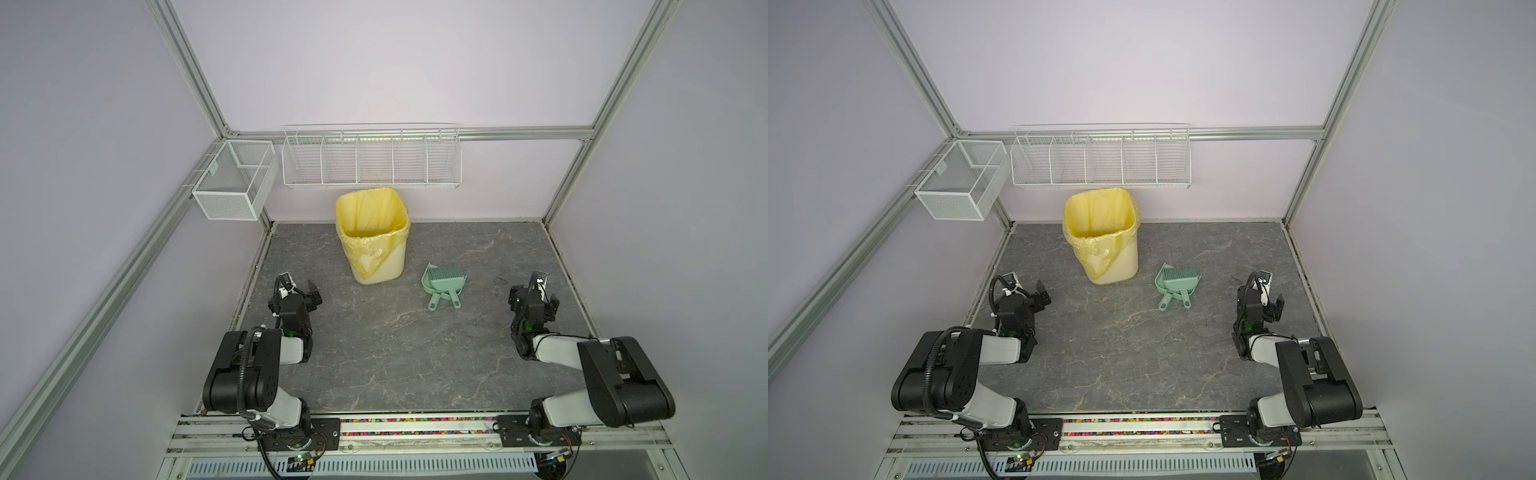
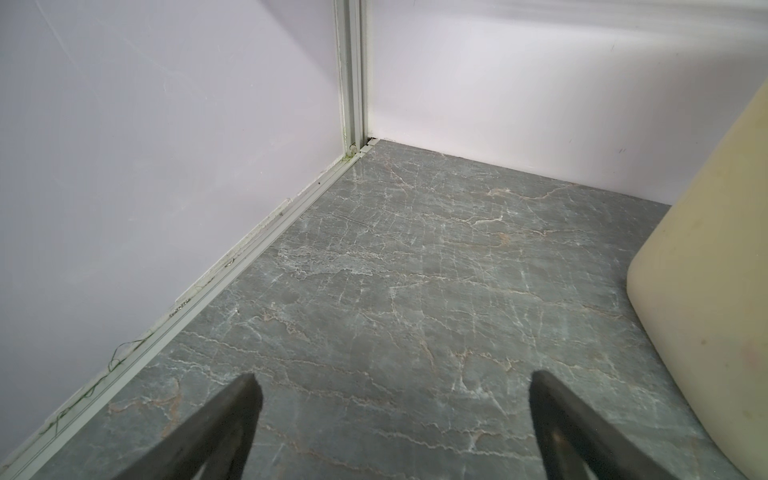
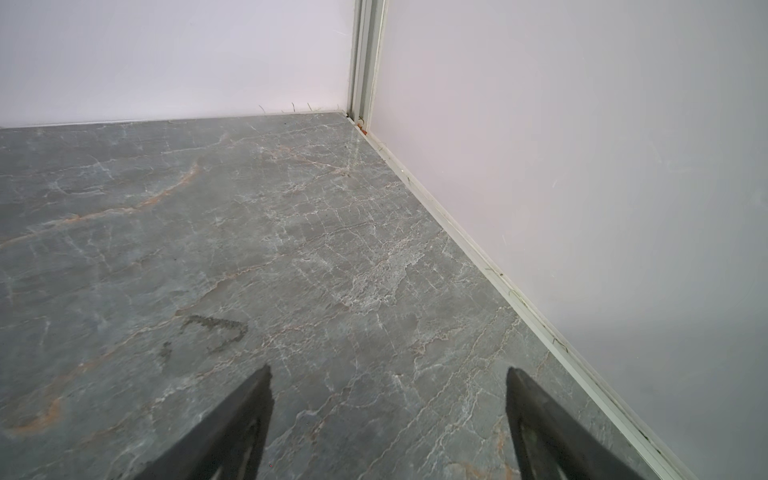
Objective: Sweep away the paper scraps from the table
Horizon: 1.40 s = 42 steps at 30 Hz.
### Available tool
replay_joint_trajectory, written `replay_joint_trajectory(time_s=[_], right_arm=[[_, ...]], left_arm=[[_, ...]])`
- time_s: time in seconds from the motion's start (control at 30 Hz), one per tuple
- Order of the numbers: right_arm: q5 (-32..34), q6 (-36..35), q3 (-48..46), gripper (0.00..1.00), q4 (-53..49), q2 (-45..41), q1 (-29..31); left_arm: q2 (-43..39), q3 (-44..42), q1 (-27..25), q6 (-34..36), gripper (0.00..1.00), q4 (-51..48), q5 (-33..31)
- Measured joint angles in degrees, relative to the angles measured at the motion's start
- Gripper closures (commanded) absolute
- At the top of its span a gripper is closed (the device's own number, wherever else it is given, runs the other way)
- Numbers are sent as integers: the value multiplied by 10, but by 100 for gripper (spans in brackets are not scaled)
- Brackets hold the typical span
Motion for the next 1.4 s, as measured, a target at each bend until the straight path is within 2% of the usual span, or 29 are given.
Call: replay_joint_trajectory(time_s=[0.43, 0.63, 0.8, 0.97, 1.4], right_arm=[[-119, -49, 0, 11, 42, 18, -4], [-226, -56, 0, 11, 73, 49, -49], [-286, -57, 1, 11, 65, 58, -57], [-313, -57, 4, 11, 64, 58, -65], [-330, -57, 6, 11, 63, 58, -70]], left_arm=[[1, 17, -8, 15, 0, -11, 7], [1, 26, -8, 33, 0, -26, 53], [1, 30, 2, 36, 0, -36, 93], [1, 29, 8, 35, 0, -35, 106], [1, 21, 9, 14, 1, -7, 65]])
